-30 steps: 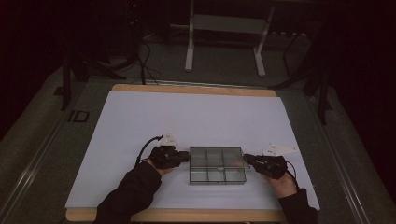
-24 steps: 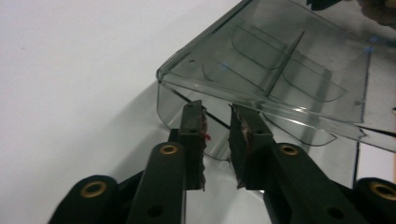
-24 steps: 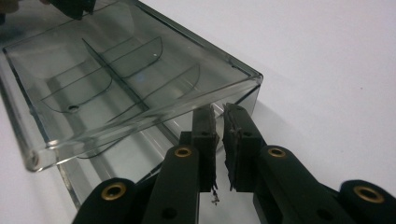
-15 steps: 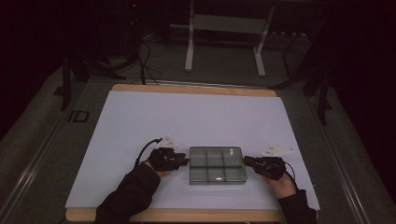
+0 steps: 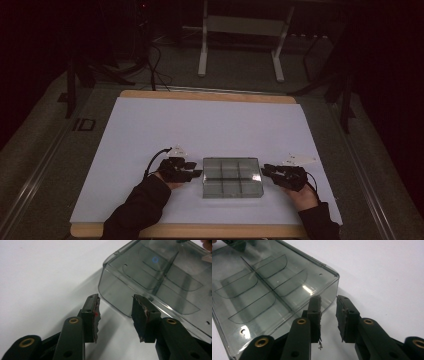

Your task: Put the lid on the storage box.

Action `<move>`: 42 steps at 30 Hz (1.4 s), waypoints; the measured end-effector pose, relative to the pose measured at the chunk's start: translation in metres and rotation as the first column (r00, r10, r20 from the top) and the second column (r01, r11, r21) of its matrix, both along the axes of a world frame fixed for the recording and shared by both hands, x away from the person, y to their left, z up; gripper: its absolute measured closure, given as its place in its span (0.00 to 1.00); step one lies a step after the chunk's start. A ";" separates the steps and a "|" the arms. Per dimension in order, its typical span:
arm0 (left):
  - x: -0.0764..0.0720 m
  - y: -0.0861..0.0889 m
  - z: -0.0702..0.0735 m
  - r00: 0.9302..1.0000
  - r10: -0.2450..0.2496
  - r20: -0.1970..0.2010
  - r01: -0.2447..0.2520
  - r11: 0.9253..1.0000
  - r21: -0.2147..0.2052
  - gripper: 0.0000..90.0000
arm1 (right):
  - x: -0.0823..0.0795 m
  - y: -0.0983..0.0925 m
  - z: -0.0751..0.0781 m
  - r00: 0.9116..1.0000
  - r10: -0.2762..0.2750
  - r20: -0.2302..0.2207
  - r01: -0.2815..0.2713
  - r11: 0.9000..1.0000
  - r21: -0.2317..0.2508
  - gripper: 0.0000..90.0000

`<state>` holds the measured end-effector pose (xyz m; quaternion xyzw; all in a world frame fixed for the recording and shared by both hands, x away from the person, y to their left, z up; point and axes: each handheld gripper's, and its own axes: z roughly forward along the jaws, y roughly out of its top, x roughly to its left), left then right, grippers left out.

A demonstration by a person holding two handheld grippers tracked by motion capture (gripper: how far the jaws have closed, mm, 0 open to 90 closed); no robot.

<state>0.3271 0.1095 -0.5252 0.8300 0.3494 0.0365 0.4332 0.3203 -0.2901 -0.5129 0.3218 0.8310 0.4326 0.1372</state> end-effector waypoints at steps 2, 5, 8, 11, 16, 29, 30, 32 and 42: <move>0.000 0.000 0.001 1.000 0.004 0.007 -0.004 1.000 -0.002 0.60 | 0.000 -0.001 0.001 1.000 -0.003 -0.002 0.003 1.000 0.008 0.78; 0.000 0.000 0.001 1.000 0.011 0.011 -0.011 1.000 0.005 0.55 | 0.000 -0.002 0.003 1.000 -0.005 0.004 0.005 1.000 0.010 0.73; 0.001 0.002 0.002 1.000 -0.001 0.000 0.001 1.000 0.011 0.43 | 0.001 -0.002 0.005 1.000 -0.006 0.001 0.005 1.000 0.022 0.56; 0.002 0.007 0.003 1.000 -0.014 -0.007 0.014 1.000 0.010 0.29 | 0.002 -0.002 0.006 1.000 -0.026 0.007 0.026 1.000 0.015 0.47; 0.002 0.014 0.004 1.000 0.000 -0.004 0.000 1.000 -0.022 0.14 | 0.003 -0.006 0.006 0.998 -0.066 0.010 0.065 0.997 0.048 0.28; 0.001 0.016 0.001 0.999 0.012 0.032 -0.012 1.000 0.009 0.03 | 0.003 -0.008 0.003 0.997 -0.076 0.008 0.076 0.997 0.015 0.17; 0.001 0.016 0.001 1.000 0.012 0.029 -0.012 1.000 0.005 0.03 | 0.003 -0.008 0.002 0.997 -0.074 0.009 0.074 0.997 0.008 0.17; 0.001 0.018 0.001 1.000 0.013 0.026 -0.013 1.000 -0.002 0.03 | 0.003 -0.008 0.001 0.997 -0.079 0.020 0.079 0.997 -0.001 0.17; -0.006 0.018 0.001 0.999 -0.001 0.037 0.000 1.000 0.026 0.03 | 0.001 -0.017 -0.004 0.992 -0.122 0.027 0.123 0.992 -0.019 0.17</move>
